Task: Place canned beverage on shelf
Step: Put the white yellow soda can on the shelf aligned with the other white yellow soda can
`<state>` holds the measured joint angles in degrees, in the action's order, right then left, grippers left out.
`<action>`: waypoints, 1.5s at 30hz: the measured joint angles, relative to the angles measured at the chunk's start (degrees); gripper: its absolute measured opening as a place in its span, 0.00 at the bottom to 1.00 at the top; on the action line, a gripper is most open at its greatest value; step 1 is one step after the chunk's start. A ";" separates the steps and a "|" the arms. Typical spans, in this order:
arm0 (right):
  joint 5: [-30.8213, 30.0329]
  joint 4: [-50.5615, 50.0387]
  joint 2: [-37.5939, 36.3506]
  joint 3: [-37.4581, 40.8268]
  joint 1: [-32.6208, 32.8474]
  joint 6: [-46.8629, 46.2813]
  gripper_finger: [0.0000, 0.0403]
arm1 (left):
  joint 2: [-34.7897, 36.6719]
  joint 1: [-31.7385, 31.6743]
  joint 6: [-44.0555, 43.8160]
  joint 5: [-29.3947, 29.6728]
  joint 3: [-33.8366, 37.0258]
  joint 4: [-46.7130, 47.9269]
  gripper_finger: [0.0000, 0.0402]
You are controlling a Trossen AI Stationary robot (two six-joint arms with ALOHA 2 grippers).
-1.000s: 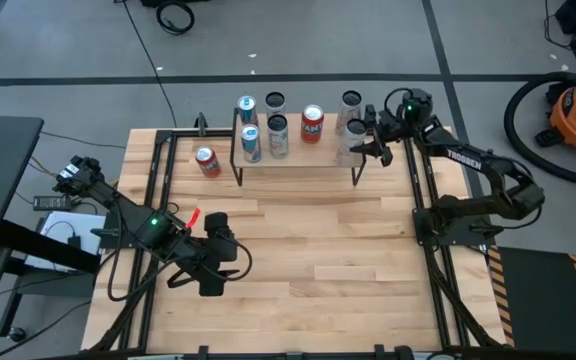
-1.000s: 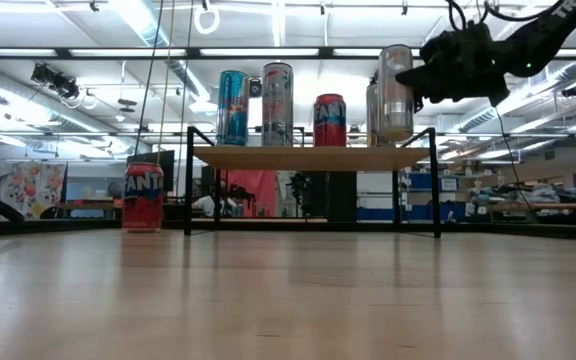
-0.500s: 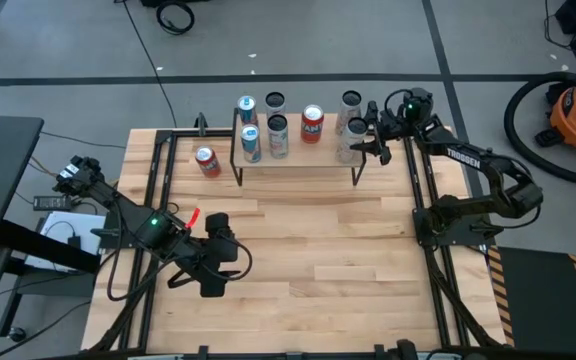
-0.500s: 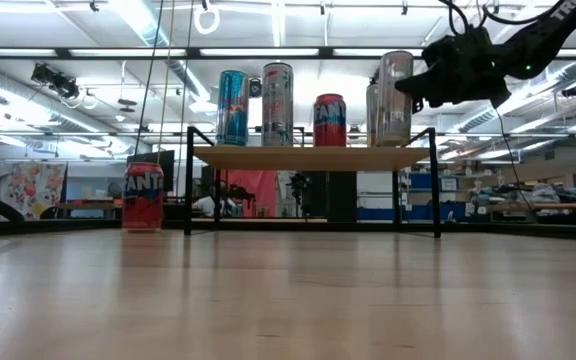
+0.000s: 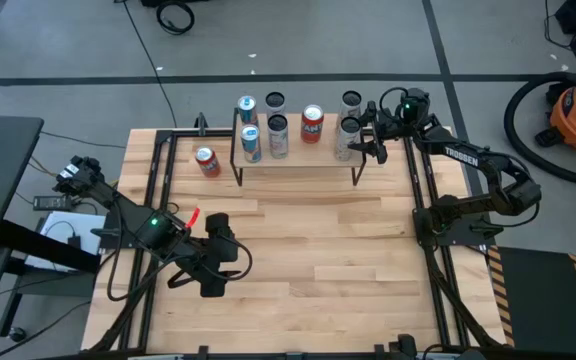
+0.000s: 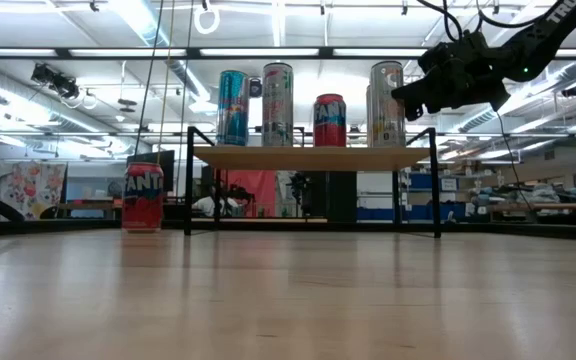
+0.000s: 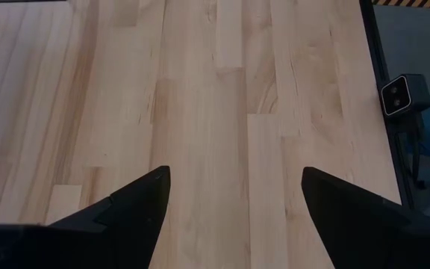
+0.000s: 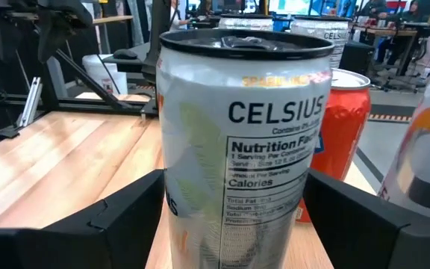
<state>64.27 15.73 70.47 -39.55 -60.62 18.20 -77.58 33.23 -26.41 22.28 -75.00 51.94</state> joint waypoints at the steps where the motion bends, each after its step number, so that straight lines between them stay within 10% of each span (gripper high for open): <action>1: -0.05 -0.04 -0.12 0.00 -0.10 -0.10 0.80 | 0.00 0.00 0.01 0.00 0.00 0.00 0.78; 45: -7.99 -4.57 -3.82 0.06 2.86 -1.90 0.66 | 0.00 -0.04 0.24 0.00 0.00 0.04 0.78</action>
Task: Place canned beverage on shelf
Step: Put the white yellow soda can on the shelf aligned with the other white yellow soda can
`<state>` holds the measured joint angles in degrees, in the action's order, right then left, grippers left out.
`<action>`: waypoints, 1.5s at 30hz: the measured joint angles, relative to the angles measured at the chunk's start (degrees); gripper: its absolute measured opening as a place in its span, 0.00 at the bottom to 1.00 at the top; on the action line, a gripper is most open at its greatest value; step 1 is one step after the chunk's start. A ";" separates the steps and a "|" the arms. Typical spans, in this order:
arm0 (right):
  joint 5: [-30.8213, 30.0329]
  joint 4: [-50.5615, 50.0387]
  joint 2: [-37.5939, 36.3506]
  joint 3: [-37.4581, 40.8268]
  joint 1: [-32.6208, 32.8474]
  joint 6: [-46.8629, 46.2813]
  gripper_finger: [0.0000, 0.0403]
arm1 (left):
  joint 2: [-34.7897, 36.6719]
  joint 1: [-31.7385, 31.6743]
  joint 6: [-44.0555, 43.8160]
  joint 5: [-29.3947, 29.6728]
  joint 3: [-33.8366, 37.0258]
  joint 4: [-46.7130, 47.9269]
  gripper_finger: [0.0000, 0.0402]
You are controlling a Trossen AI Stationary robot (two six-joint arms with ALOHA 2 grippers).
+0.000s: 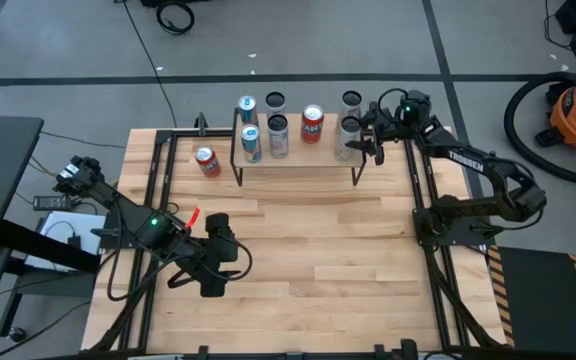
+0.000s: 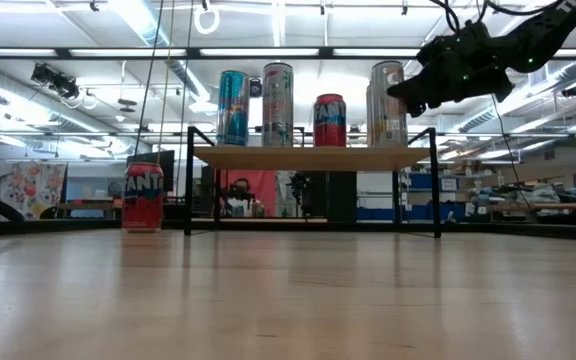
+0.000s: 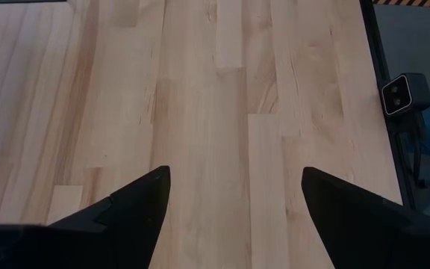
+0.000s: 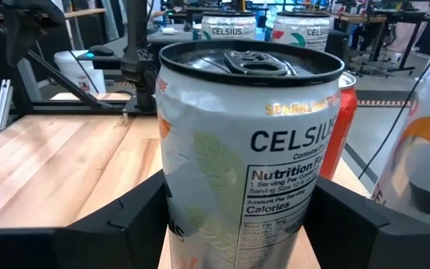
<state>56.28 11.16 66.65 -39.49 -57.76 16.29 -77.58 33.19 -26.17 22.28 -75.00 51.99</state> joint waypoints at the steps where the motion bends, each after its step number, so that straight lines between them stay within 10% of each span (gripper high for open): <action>1: -0.17 -0.70 -0.64 0.04 0.01 -0.06 0.66 | 0.00 0.00 0.00 0.00 0.00 0.01 0.78; 45: -7.40 -5.40 -3.89 0.49 0.70 1.84 0.84 | 0.00 -0.02 1.31 0.02 0.00 -0.94 0.78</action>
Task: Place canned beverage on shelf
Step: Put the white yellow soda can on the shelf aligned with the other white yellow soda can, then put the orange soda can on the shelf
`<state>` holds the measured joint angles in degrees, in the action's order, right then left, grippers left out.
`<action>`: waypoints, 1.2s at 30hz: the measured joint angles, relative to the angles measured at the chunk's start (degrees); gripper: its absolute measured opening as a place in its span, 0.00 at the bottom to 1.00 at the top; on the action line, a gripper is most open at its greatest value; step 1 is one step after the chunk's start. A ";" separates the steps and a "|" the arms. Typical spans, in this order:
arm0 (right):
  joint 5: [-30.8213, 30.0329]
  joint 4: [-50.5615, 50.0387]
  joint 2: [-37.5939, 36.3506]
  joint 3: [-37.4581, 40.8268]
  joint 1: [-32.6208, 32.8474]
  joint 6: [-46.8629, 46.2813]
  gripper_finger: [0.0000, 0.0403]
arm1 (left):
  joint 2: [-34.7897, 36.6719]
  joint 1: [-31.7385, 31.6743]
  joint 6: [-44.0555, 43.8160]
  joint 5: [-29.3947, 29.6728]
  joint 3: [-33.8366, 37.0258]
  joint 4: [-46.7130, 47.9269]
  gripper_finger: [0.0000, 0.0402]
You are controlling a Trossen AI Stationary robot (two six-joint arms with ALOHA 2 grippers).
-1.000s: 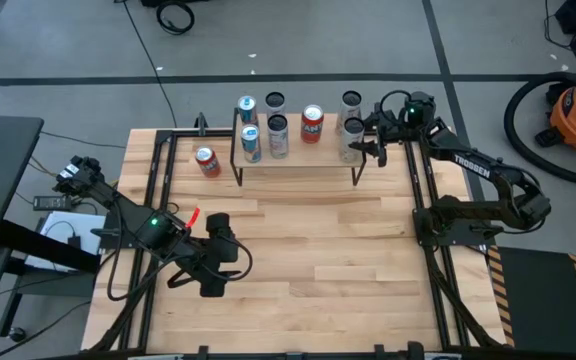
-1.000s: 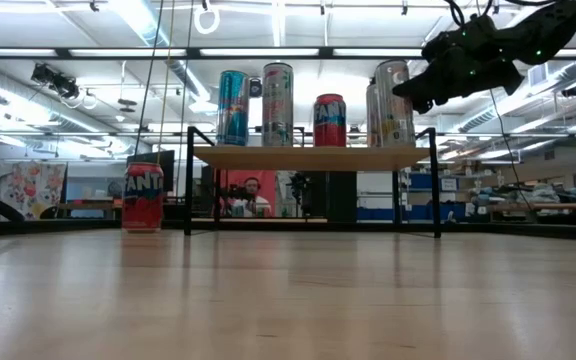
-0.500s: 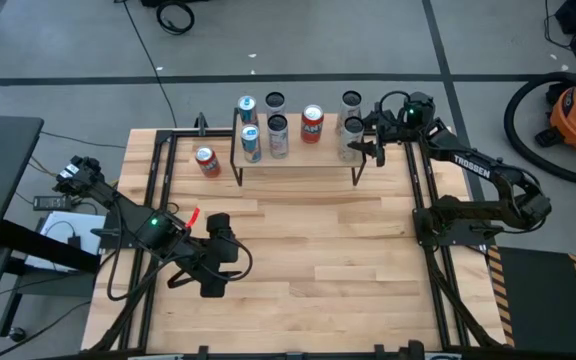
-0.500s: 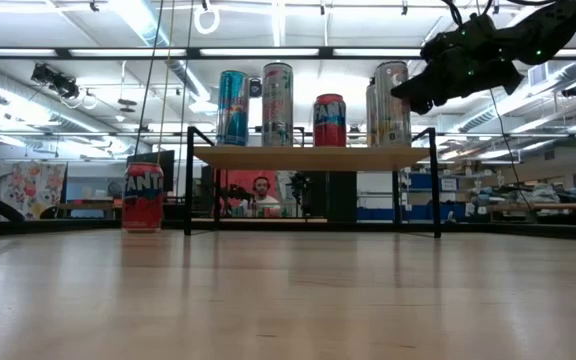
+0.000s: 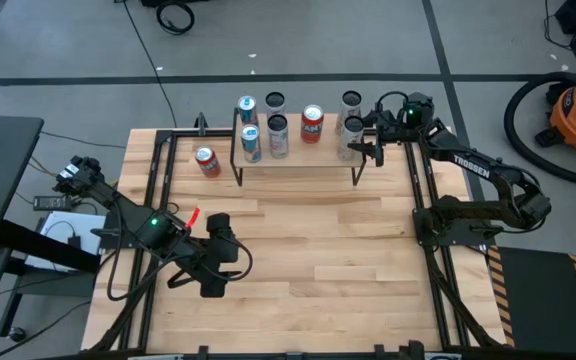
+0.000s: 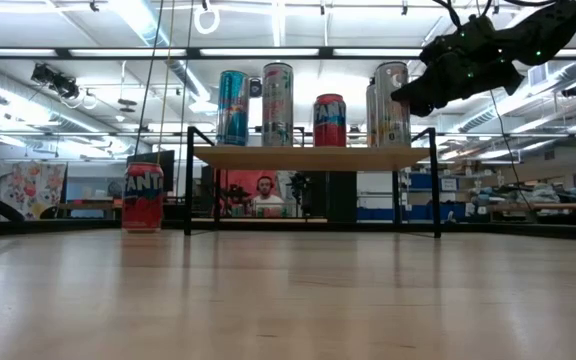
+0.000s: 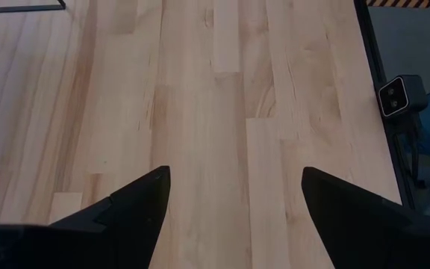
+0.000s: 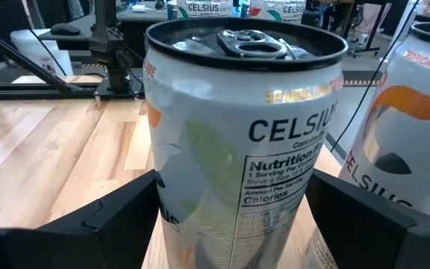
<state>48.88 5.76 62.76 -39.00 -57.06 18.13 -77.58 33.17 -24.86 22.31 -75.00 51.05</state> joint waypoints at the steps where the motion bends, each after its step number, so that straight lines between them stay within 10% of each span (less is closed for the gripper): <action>1: 0.00 0.02 0.00 0.00 0.00 0.00 0.84 | 0.00 0.00 0.00 0.00 0.00 0.00 0.78; 36: 3.48 -20.00 -17.45 -0.02 -2.84 -8.81 0.84 | 0.00 -0.29 0.17 -0.02 0.00 0.00 0.78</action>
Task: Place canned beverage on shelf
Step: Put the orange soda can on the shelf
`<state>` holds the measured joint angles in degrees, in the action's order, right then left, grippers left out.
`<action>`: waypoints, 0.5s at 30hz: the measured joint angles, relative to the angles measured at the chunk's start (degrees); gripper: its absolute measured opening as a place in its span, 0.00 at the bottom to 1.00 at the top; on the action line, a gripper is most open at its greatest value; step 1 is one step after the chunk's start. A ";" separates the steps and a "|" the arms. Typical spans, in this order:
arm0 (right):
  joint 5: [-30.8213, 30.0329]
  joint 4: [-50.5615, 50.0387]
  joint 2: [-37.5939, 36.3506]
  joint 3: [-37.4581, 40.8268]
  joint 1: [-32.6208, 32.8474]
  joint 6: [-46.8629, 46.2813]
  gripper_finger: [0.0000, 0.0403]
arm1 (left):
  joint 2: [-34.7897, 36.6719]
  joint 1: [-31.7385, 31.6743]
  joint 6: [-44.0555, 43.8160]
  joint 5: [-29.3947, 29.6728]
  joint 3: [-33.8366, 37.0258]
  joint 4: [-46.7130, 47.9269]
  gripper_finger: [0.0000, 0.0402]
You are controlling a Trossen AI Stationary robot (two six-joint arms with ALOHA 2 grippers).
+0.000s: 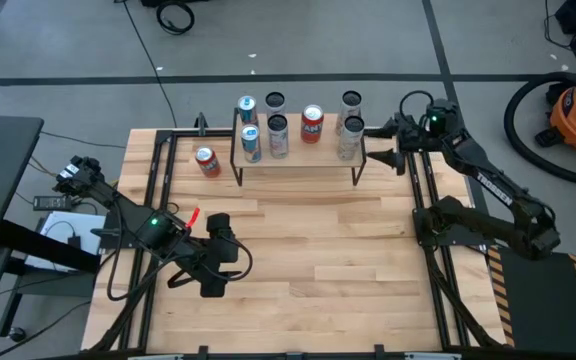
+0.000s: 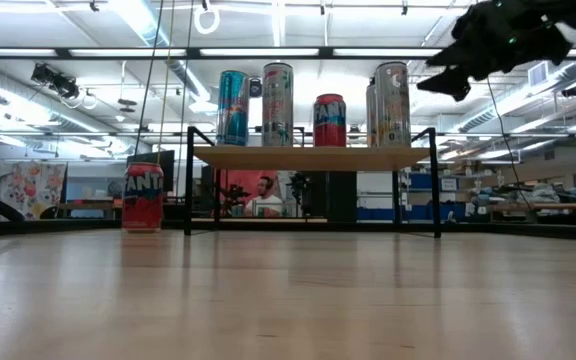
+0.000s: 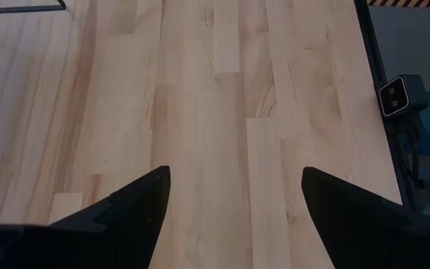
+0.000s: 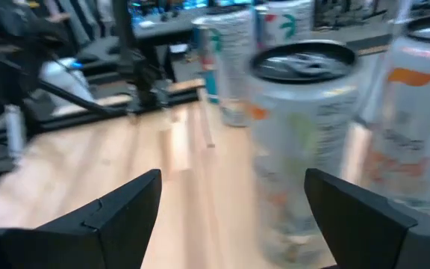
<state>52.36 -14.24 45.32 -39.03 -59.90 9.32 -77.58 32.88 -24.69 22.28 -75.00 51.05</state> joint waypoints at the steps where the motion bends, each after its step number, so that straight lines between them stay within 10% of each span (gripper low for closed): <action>1: 0.52 -1.11 -1.23 0.00 0.44 -0.91 0.84 | 0.00 -0.25 -0.04 -0.02 0.00 -0.02 0.78; 15: -4.48 -6.99 -15.99 -0.04 14.27 -15.27 0.84 | 0.00 -3.77 0.19 0.50 0.00 0.37 0.78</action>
<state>47.88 -21.23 29.33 -39.07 -45.62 -5.95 -77.58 29.12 -24.50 22.78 -75.00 51.41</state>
